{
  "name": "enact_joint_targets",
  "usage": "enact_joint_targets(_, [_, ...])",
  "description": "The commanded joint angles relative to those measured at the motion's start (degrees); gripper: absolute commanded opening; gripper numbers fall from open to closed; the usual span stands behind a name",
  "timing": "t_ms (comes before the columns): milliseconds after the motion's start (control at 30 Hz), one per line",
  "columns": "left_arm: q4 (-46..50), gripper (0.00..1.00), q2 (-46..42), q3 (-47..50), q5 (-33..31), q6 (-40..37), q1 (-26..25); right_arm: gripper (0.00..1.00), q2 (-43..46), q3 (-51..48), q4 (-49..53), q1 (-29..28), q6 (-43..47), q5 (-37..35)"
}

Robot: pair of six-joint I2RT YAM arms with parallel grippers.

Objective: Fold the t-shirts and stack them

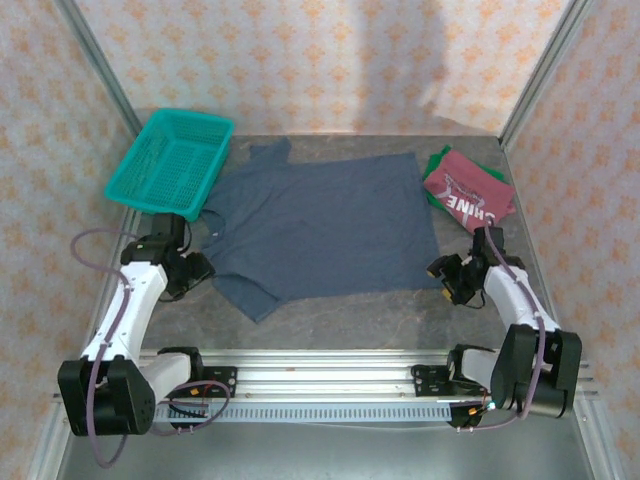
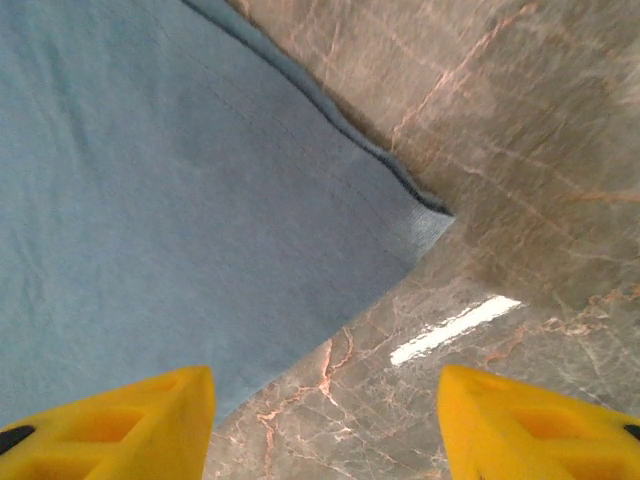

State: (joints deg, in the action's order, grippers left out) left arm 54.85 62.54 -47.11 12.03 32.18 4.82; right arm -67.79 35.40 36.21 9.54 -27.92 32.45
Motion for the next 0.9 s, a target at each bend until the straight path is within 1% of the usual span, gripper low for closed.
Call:
enact_joint_targets(0, [0.22,0.53,3.52,0.20,0.50,1.89,-1.72,0.60,-2.48,2.16,1.10,-2.02,1.58,-1.65])
enact_joint_targets(67, [-1.41,0.48,5.58,1.78,0.45,1.54,-1.94,0.59,-3.25,2.40,0.89,-2.65,1.42,-2.01])
enact_joint_targets(233, [-8.08,0.44,8.97,4.84,1.48,2.42,-2.01,0.59,-3.66,2.40,0.63,-2.77,1.47,-2.82])
enact_joint_targets(400, [-15.48,0.45,12.97,4.91,3.33,4.11,-2.33,0.58,-4.66,3.25,0.22,-2.77,1.23,-3.34])
enact_joint_targets(500, [-18.28,0.45,15.46,4.59,3.15,4.39,-2.36,0.58,-4.97,3.70,0.23,-2.83,1.36,-3.33])
enact_joint_targets(633, [-21.53,0.43,20.30,4.12,4.98,4.64,-3.02,0.58,-5.03,4.30,0.99,-2.80,1.68,-4.59])
enact_joint_targets(733, [-21.58,0.37,23.24,3.79,4.75,4.30,-3.48,0.58,-4.74,5.54,2.06,-2.74,2.01,-6.04])
enact_joint_targets(867, [-21.35,0.22,23.84,4.02,4.41,3.46,-3.59,0.58,-4.67,7.22,3.12,-2.72,1.86,-8.00])
